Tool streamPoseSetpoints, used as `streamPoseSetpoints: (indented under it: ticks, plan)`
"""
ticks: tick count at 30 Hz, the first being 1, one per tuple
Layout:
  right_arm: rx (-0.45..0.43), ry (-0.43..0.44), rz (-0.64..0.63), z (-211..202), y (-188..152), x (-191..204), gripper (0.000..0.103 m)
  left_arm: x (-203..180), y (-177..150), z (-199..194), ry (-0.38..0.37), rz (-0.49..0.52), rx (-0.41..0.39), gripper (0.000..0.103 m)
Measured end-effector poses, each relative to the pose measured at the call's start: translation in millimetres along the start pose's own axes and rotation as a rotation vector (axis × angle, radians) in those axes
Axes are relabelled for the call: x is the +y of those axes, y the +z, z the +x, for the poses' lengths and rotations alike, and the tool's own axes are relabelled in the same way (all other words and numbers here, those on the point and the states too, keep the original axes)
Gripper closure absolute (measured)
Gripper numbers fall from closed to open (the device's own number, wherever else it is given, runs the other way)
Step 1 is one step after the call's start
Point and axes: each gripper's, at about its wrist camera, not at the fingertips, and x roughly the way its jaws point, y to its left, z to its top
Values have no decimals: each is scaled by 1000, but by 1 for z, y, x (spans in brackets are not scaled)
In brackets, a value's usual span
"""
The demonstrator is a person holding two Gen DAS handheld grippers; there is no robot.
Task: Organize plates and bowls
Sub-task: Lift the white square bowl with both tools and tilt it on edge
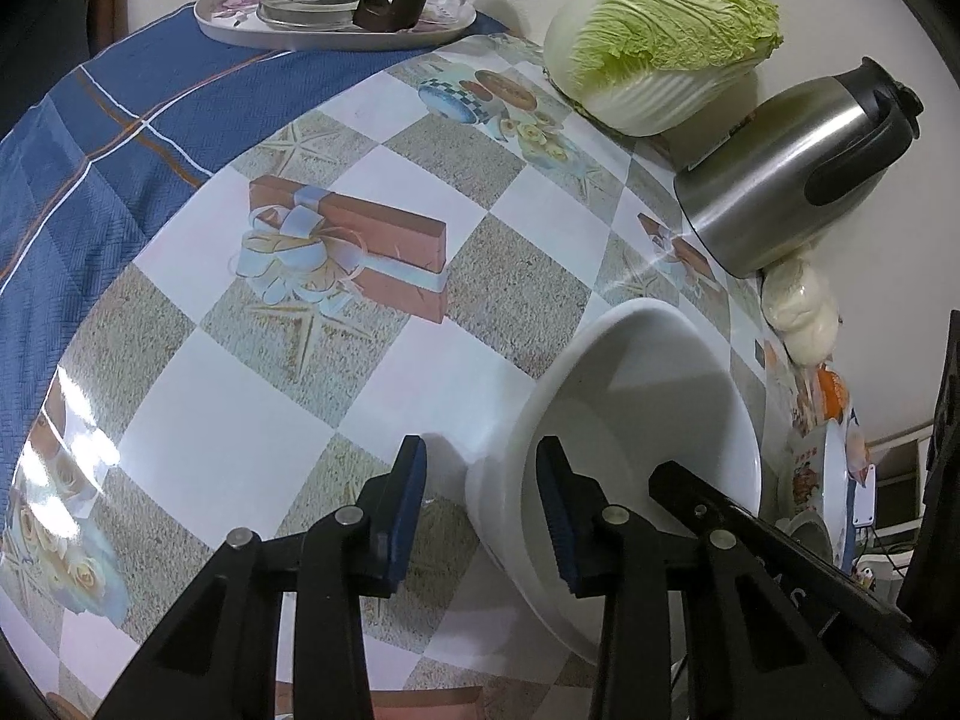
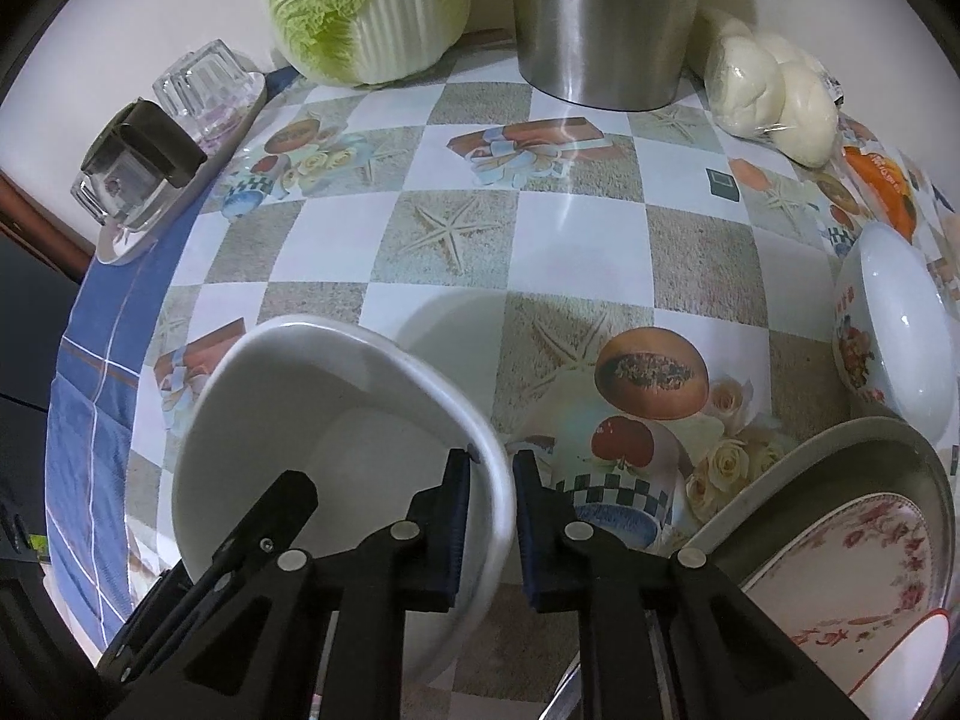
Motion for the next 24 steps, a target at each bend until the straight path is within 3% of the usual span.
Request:
streamPoseSetpoints:
  ticks: [3,10,24]
  plan:
    - [0,-1,-4,1,0,0,88,3,1,0,-24,-15,-3,65]
    - [2,6,-12,2,-1,3,89,8,-1,1,-69,-44,23,80]
    - [-39,62,-13,-26,-3,7,89,-1,2,-27,-49,0,-31,80]
